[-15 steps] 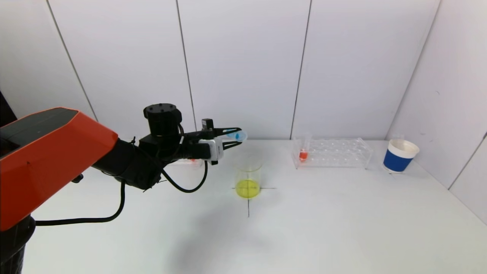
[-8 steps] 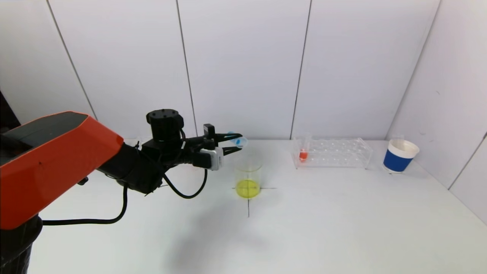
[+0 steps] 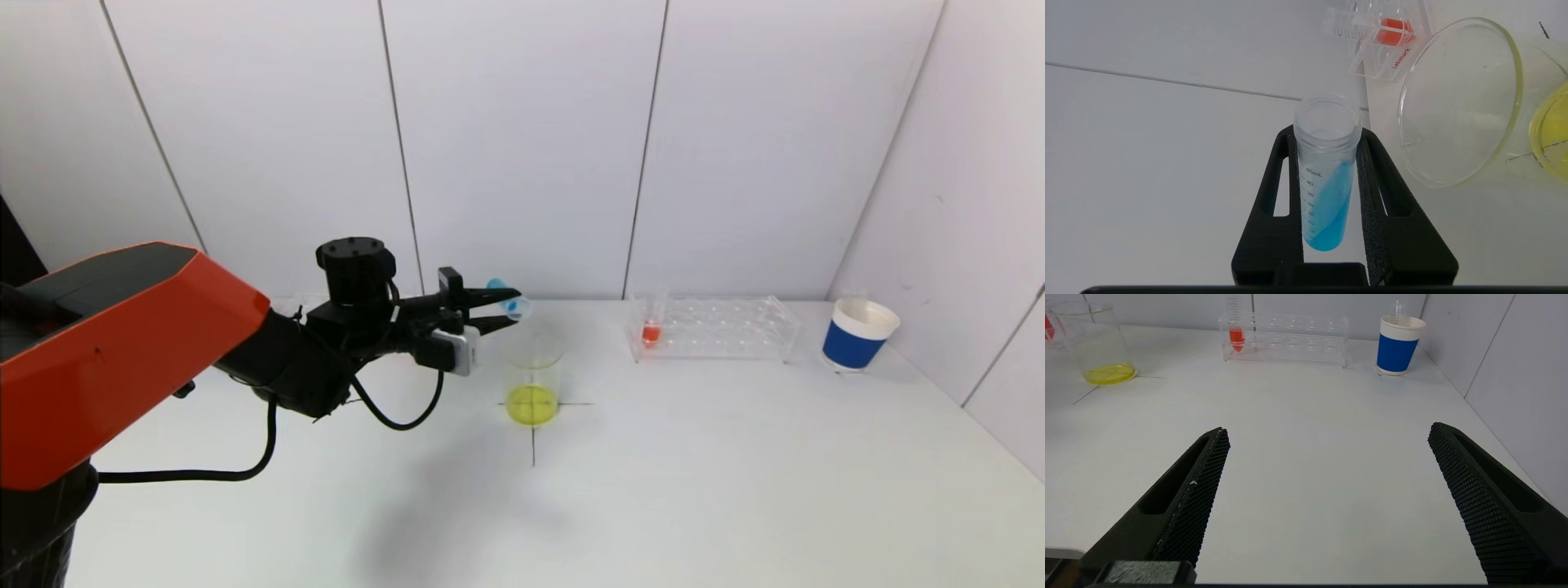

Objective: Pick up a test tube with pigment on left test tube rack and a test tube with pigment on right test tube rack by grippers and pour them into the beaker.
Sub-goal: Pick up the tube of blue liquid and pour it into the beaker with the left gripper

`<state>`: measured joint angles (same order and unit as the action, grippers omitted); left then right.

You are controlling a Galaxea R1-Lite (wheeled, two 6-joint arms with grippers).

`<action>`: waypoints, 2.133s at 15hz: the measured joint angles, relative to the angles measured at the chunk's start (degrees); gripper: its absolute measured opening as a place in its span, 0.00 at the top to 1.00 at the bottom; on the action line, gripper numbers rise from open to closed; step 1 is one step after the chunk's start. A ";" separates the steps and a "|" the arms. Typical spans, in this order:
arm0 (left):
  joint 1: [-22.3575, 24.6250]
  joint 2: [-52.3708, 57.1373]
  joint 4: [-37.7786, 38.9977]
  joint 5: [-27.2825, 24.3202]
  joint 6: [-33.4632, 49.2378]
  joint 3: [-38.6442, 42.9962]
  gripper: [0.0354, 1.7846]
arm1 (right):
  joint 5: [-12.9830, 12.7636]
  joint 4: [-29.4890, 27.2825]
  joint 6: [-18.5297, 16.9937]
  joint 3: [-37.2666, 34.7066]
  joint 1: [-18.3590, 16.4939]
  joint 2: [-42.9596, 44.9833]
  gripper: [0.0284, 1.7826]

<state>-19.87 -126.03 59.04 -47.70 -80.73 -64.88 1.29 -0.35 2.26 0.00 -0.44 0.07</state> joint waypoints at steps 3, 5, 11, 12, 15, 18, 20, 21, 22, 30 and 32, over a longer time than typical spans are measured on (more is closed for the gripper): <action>-0.07 -0.88 0.02 0.46 -1.91 -0.45 0.78 | 0.00 0.00 0.00 0.00 0.00 0.00 0.01; -0.07 -1.69 0.30 0.79 -2.51 -0.96 0.78 | 0.00 -0.02 0.00 0.00 0.00 0.00 0.01; -0.28 -3.94 0.38 1.38 -5.07 -4.14 0.78 | 0.00 0.00 0.00 0.00 0.00 0.00 0.01; -0.30 -4.05 0.33 1.34 -5.85 -4.24 0.78 | 0.00 0.00 0.00 0.00 0.00 0.00 0.01; -0.33 -4.22 0.38 1.04 -6.62 -4.28 0.78 | 0.00 0.00 0.00 0.00 0.00 0.00 0.01; -0.39 -4.24 0.38 0.60 -7.94 -4.30 0.78 | 0.00 -0.02 0.00 0.00 0.00 0.00 0.01; -0.39 -4.27 0.33 0.16 -9.22 -4.30 0.78 | 0.00 0.00 0.00 0.00 0.00 0.00 0.01; -0.38 -4.24 0.33 0.13 -9.55 -4.30 0.78 | 0.00 -0.02 0.00 0.00 0.00 0.00 0.01; -0.33 -4.22 0.30 -0.06 -9.85 -4.30 0.78 | 0.00 -0.02 0.02 0.00 0.00 0.00 0.01; -0.35 -3.91 0.33 -0.61 -11.95 -4.30 0.78 | 0.00 0.00 0.00 0.00 0.00 0.00 0.01; -0.35 -3.91 0.28 -0.63 -12.43 -4.39 0.78 | 0.00 0.00 0.00 0.00 0.00 0.00 0.01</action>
<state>-20.22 -129.94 59.32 -48.34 -93.16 -69.27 1.29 -0.35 2.26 0.00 -0.44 0.07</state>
